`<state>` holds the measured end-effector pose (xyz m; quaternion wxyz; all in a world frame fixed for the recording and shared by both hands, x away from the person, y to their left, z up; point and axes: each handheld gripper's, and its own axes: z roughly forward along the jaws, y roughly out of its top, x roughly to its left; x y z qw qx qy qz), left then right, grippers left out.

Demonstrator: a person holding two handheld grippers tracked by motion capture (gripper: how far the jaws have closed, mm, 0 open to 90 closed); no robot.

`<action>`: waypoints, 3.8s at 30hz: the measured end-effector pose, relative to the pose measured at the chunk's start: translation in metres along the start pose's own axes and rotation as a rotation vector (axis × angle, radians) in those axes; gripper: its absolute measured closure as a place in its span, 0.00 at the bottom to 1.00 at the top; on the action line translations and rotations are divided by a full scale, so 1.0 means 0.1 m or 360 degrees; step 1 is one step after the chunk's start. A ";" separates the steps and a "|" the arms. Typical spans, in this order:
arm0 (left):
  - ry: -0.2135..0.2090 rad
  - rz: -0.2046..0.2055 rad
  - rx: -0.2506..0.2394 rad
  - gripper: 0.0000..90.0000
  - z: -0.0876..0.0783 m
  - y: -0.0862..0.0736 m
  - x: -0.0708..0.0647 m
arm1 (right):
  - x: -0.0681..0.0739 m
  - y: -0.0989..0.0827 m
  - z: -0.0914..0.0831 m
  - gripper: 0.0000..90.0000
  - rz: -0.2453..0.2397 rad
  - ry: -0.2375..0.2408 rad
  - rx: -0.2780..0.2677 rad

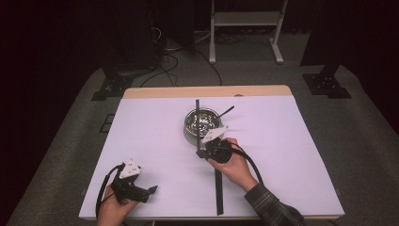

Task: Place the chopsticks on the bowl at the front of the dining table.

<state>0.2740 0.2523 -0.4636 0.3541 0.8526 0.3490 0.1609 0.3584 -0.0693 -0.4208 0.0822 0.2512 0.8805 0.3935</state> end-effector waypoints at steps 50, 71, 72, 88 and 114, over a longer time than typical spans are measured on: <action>0.0006 -0.0001 -0.0005 0.00 0.00 0.00 -0.01 | -0.33 -0.71 -0.94 0.43 0.0182 -0.0160 -0.0098; 0.0006 -0.0002 -0.0004 0.00 0.00 0.00 -0.01 | -0.36 -1.29 -1.14 0.38 0.0283 -0.0211 0.0015; 0.0006 -0.0001 -0.0004 0.00 0.00 0.00 -0.01 | -0.36 -1.32 -1.15 0.38 0.0278 -0.0220 0.0030; 0.0006 -0.0001 -0.0004 0.00 0.00 0.00 -0.01 | -0.32 -1.60 -1.25 0.31 0.0257 -0.0286 0.0095; 0.0005 -0.0002 -0.0004 0.00 0.00 0.00 -0.01 | -0.27 -1.72 -1.23 0.22 0.0168 -0.0291 -0.0014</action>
